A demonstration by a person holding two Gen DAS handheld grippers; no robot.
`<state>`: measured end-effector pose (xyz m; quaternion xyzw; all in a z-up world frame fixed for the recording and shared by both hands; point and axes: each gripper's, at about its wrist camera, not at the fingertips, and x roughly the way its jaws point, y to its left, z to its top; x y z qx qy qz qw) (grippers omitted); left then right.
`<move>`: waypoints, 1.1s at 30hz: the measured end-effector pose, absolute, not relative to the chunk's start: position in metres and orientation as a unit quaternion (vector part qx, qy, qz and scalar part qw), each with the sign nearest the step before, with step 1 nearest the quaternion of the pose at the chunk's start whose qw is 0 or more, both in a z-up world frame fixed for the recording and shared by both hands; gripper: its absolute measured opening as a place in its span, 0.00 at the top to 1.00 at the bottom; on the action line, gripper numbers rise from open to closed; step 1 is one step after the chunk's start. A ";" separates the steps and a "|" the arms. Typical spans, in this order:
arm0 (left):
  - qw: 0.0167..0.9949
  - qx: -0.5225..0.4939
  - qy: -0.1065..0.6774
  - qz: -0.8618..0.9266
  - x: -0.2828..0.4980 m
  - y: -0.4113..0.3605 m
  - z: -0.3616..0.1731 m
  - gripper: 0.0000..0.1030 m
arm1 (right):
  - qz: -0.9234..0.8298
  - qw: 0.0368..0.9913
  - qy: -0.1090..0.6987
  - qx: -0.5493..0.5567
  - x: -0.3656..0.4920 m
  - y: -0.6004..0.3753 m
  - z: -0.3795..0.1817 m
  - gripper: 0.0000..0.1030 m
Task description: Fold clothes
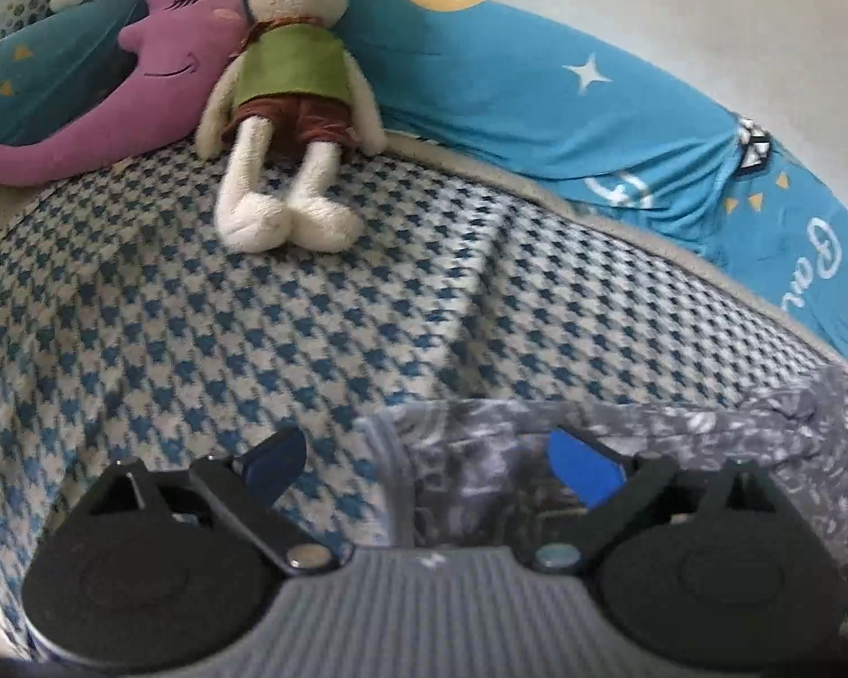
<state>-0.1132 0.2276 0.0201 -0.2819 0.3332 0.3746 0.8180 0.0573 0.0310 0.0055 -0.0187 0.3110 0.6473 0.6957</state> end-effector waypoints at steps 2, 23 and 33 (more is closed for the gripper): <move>0.824 -0.282 0.328 0.365 -0.108 0.222 0.024 0.04 | 0.637 0.708 0.306 -0.021 0.071 0.027 0.006 0.61; 0.827 -0.267 0.377 0.321 -0.058 0.183 0.004 0.00 | 0.569 0.748 0.338 -0.059 0.141 0.039 -0.027 0.61; 0.826 -0.238 0.406 0.310 -0.039 0.167 -0.008 0.00 | 0.545 0.753 0.364 -0.053 0.160 0.061 -0.048 0.67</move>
